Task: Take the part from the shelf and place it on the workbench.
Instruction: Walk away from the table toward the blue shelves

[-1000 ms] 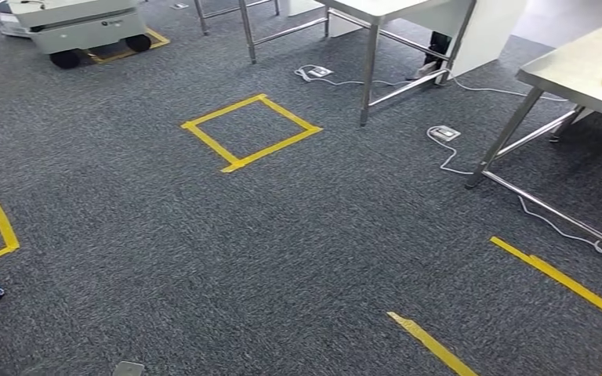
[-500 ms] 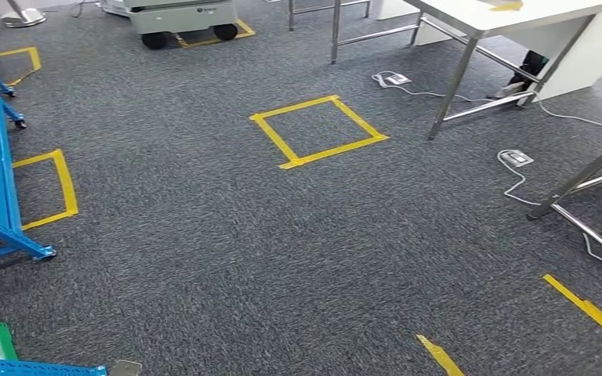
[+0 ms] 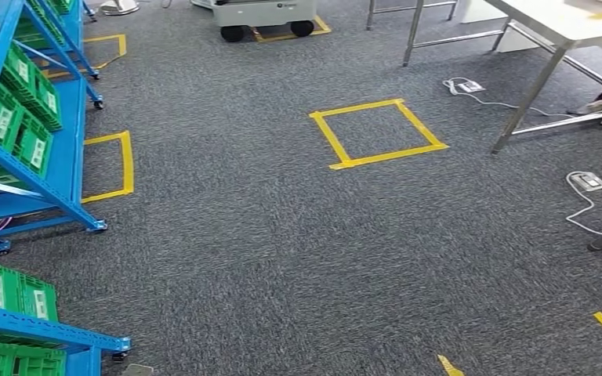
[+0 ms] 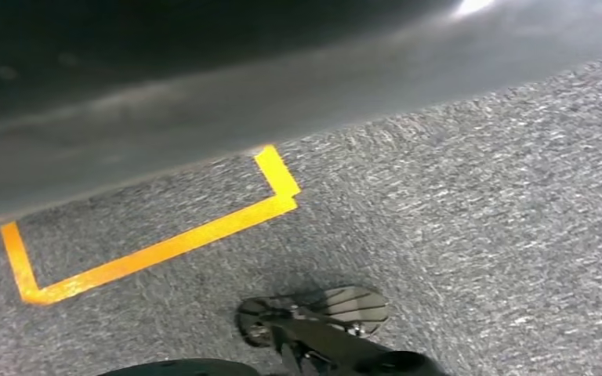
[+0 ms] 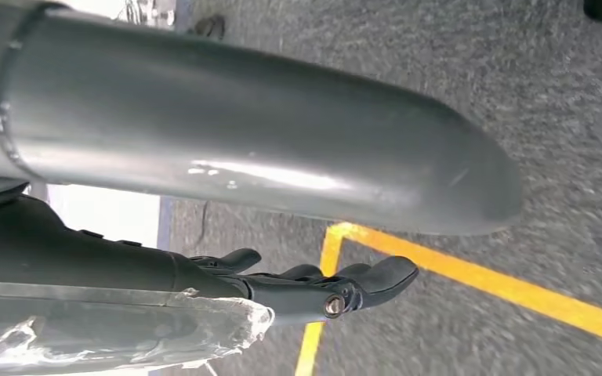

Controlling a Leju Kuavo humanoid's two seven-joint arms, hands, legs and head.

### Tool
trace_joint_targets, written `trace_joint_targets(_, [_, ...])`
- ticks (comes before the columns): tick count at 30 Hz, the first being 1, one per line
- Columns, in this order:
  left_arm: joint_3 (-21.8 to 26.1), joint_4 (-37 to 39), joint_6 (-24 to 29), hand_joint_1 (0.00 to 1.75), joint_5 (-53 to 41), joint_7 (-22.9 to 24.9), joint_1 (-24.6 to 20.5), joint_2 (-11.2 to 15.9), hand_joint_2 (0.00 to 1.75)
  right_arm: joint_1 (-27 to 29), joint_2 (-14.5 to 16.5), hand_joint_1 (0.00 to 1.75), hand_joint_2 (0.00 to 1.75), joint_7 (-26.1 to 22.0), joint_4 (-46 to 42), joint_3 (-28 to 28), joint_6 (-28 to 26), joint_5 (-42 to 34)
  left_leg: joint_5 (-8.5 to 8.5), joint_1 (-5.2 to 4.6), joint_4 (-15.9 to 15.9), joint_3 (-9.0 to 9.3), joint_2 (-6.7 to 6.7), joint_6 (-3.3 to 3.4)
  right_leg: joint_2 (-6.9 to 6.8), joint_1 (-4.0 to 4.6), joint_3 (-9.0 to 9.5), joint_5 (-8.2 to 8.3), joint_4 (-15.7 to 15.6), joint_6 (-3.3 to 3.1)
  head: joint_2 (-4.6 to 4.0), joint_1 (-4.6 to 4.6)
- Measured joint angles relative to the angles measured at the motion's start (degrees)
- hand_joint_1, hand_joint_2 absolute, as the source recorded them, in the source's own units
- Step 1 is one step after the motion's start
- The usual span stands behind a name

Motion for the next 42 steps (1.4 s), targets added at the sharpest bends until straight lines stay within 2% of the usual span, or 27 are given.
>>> trace_joint_targets(2, [0.0,0.0,-0.1,0.00,0.0,0.0,-0.2,0.0,0.00,-0.1,0.0,0.00,0.00,0.1,0.1,0.0,-0.1,0.2,0.92,-0.76,-4.5,2.19,2.59,0.88,-1.32,0.29,0.35,-0.49,0.0,0.55,0.00,0.02])
trace_joint_targets(3, [0.0,0.0,-0.1,0.00,0.0,0.0,-0.3,0.0,0.00,-0.2,0.0,0.00,0.00,0.2,0.1,0.0,-0.1,0.2,0.63,-1.00,-4.9,2.27,2.74,1.05,-2.03,0.41,0.52,-0.66,-0.1,0.86,0.00,-0.01])
trace_joint_targets(4, [0.0,0.0,-0.2,0.00,0.0,0.0,-0.2,-0.1,0.00,-0.3,0.0,0.00,0.00,0.2,0.1,0.1,-0.1,0.3,0.69,-0.94,-5.1,2.25,2.02,1.16,-2.74,0.43,0.83,-0.76,-0.2,1.12,0.00,-0.02])
trace_joint_targets(5, [0.0,0.0,-0.2,0.00,0.0,0.1,-0.1,-0.1,0.00,-0.4,0.0,0.00,0.00,0.2,0.1,0.1,-0.2,0.4,0.84,-0.77,-5.4,2.36,1.31,1.30,-2.62,0.38,1.03,-0.98,-0.3,1.39,0.00,0.00])
trace_joint_targets(7, [0.0,0.0,-0.2,0.00,0.0,0.1,0.1,-0.3,0.00,-0.5,0.0,0.00,0.00,0.2,0.1,0.2,-0.5,0.5,1.17,-0.30,-6.0,2.68,-0.09,1.74,0.40,0.15,0.18,-2.67,1.9,1.82,-0.01,0.20])
trace_joint_targets(9, [0.0,0.0,-0.3,0.00,0.0,0.1,-0.1,-0.4,0.00,-0.3,0.0,0.00,0.00,0.2,0.1,0.3,-0.8,0.7,1.27,-0.03,-6.2,2.74,-1.60,2.03,3.82,-0.11,-3.33,-6.11,8.8,2.07,-0.01,0.48])
trace_joint_targets(11, [0.0,0.0,-0.4,0.00,0.0,0.1,-0.2,-0.5,0.00,-0.1,-0.1,0.00,0.00,0.1,0.2,0.5,-0.9,0.9,1.23,0.01,-6.1,2.77,-3.23,2.08,4.41,-0.16,-7.29,-8.17,15.6,2.34,0.00,0.57])
trace_joint_targets(12, [0.0,0.0,-0.5,0.00,0.0,0.1,-0.1,-0.6,0.00,0.0,-0.1,0.00,0.00,0.2,0.2,0.6,-0.9,0.9,1.21,0.06,-6.1,2.82,-4.04,2.05,4.44,-0.19,-8.22,-7.59,16.6,2.44,0.00,0.58])
trace_joint_targets(13, [0.0,0.0,-0.5,0.00,0.0,0.2,0.0,-0.6,0.00,0.0,-0.1,0.00,0.00,0.2,0.2,0.6,-0.9,1.0,1.15,0.14,-6.1,2.94,-4.87,1.93,4.54,-0.28,-7.98,-5.77,15.0,2.55,0.00,0.57])
trace_joint_targets(14, [0.0,0.0,-0.5,0.00,0.0,0.2,0.0,-0.7,0.00,0.0,-0.1,0.00,0.00,0.2,0.2,0.6,-0.9,1.1,1.06,0.24,-6.0,3.08,-5.65,1.75,4.91,-0.44,-6.85,-3.36,11.8,2.67,0.00,0.57])
trace_joint_targets(16, [0.0,0.0,-0.6,0.00,0.0,0.3,-0.1,-0.7,0.00,0.0,-0.2,0.00,0.00,0.2,0.3,0.8,-0.9,1.3,0.77,0.32,-5.7,3.15,-7.18,1.07,7.42,-0.97,-3.68,0.15,4.4,2.86,0.00,0.56])
trace_joint_targets(18, [-0.1,0.0,-0.6,0.00,0.0,0.4,-0.2,-0.7,0.00,-0.1,-0.2,0.00,0.00,0.2,0.4,0.9,-0.9,1.5,0.73,0.36,-5.3,2.78,-8.44,0.33,9.12,-1.14,-2.07,0.66,1.3,2.52,0.00,0.54])
trace_joint_targets(20, [-0.1,0.0,-0.6,0.00,0.0,0.4,-0.1,-0.6,0.00,-0.2,-0.2,0.00,0.00,0.3,0.4,1.1,-0.8,1.7,0.84,0.55,-5.2,2.40,-9.20,-0.20,8.13,-0.98,-1.81,0.66,1.1,1.69,0.00,0.55])
trace_joint_targets(22, [-0.1,0.0,-0.6,0.00,0.0,0.5,0.0,-0.6,0.00,-0.2,-0.3,0.00,0.00,0.4,0.4,1.2,-0.9,1.8,-0.35,0.53,-3.4,1.52,-7.18,-0.67,6.79,-0.93,-1.66,0.72,1.0,0.80,0.00,0.28])
trace_joint_targets(24, [-0.1,0.0,-0.5,0.00,-0.1,0.5,-0.2,-0.6,0.00,-0.1,-0.3,0.00,0.00,0.4,0.5,1.2,-0.9,1.9,-3.56,0.46,2.5,-1.33,-4.14,-1.07,5.22,-0.74,-1.56,0.59,1.0,0.12,0.00,-0.06])
trace_joint_targets(26, [-0.1,0.0,-0.5,0.00,-0.1,0.5,-0.3,-0.7,0.00,0.0,-0.3,0.00,0.00,0.4,0.5,1.4,-0.9,1.9,-6.35,0.53,9.8,-4.96,-3.22,-1.23,3.48,-0.46,-1.49,0.36,1.0,-0.22,0.00,-0.13])
trace_joint_targets(27, [-0.1,0.0,-0.5,0.00,-0.1,0.6,-0.2,-0.7,0.00,0.0,-0.3,0.00,0.00,0.5,0.5,1.4,-0.9,2.0,-6.36,0.53,11.4,-5.76,-3.12,-1.15,2.66,-0.32,-1.41,0.24,1.0,-0.31,0.00,-0.15])
trace_joint_targets(28, [-0.1,0.0,-0.5,0.00,-0.1,0.6,-0.2,-0.7,0.00,0.0,-0.3,0.00,0.00,0.5,0.5,1.5,-0.9,2.0,-5.30,0.50,10.8,-5.48,-3.03,-0.94,1.91,-0.17,-1.27,0.11,1.0,-0.36,0.00,-0.15])
trace_joint_targets(29, [-0.1,0.0,-0.5,0.00,-0.1,0.6,-0.1,-0.7,0.00,-0.1,-0.3,0.00,0.00,0.5,0.5,1.6,-0.9,2.2,-3.41,0.37,8.0,-4.08,-2.72,-0.54,1.23,-0.01,-1.06,-0.04,1.0,-0.35,0.00,-0.14])
trace_joint_targets(31, [-0.1,0.0,-0.5,0.00,-0.1,0.7,-0.2,-0.6,0.00,-0.1,-0.3,0.00,0.00,0.7,0.5,1.8,-0.9,2.5,-0.08,-0.37,0.5,-0.20,-0.40,0.74,-0.05,0.36,-0.60,-0.45,1.0,-0.21,0.00,-0.14])
trace_joint_targets(33, [-0.1,0.0,-0.5,0.00,0.0,0.7,-0.4,-0.5,0.00,-0.1,-0.3,0.00,0.00,0.9,0.5,2.2,-0.9,2.8,0.67,-1.11,-3.8,1.84,1.58,1.60,-1.44,0.66,-0.34,-0.83,0.9,0.15,0.00,-0.09])
trace_joint_targets(35, [-0.1,0.0,-0.4,0.00,0.0,0.8,-0.4,-0.4,0.00,-0.4,-0.3,0.00,0.00,1.1,0.5,2.5,-0.9,3.2,0.54,-1.22,-4.6,2.05,0.85,1.73,-2.82,0.77,0.10,-1.04,0.6,0.66,0.00,-0.05])
trace_joint_targets(36, [-0.1,0.0,-0.4,0.00,0.0,0.8,-0.2,-0.5,0.00,-0.5,-0.3,0.00,0.00,1.2,0.5,2.6,-0.9,3.4,0.75,-1.07,-5.1,2.31,0.18,1.79,-2.49,0.73,0.29,-1.32,0.6,0.95,0.00,0.01])
trace_joint_targets(38, [-0.1,0.0,-0.4,0.00,0.0,0.9,-0.1,-0.5,0.00,-0.7,-0.3,0.00,0.00,1.3,0.5,2.9,-0.9,3.6,1.22,-0.60,-6.1,2.92,-1.08,1.99,0.40,0.60,-0.70,-3.20,3.3,1.43,-0.01,0.18])
trace_joint_targets(40, [-0.2,0.0,-0.3,0.00,0.0,0.9,-0.3,-0.5,0.00,-0.6,-0.3,0.00,0.00,1.3,0.6,3.1,-0.8,3.6,1.37,-0.35,-6.4,3.01,-2.41,2.15,3.63,0.33,-4.39,-6.60,10.6,1.72,-0.01,0.36])
trace_joint_targets(41, [-0.2,0.0,-0.3,0.00,0.0,0.9,-0.4,-0.6,0.00,-0.5,-0.3,0.00,0.00,1.3,0.6,3.3,-0.8,3.6,1.36,-0.32,-6.3,3.01,-3.18,2.19,4.19,0.23,-6.40,-7.76,14.2,1.87,0.00,0.40])
trace_joint_targets(42, [-0.2,0.0,-0.3,0.00,0.0,0.9,-0.5,-0.6,0.00,-0.4,-0.4,0.00,0.00,1.3,0.6,3.4,-0.8,3.6,1.33,-0.29,-6.3,3.07,-3.99,2.18,4.39,0.12,-7.78,-7.91,16.3,2.03,0.00,0.40])
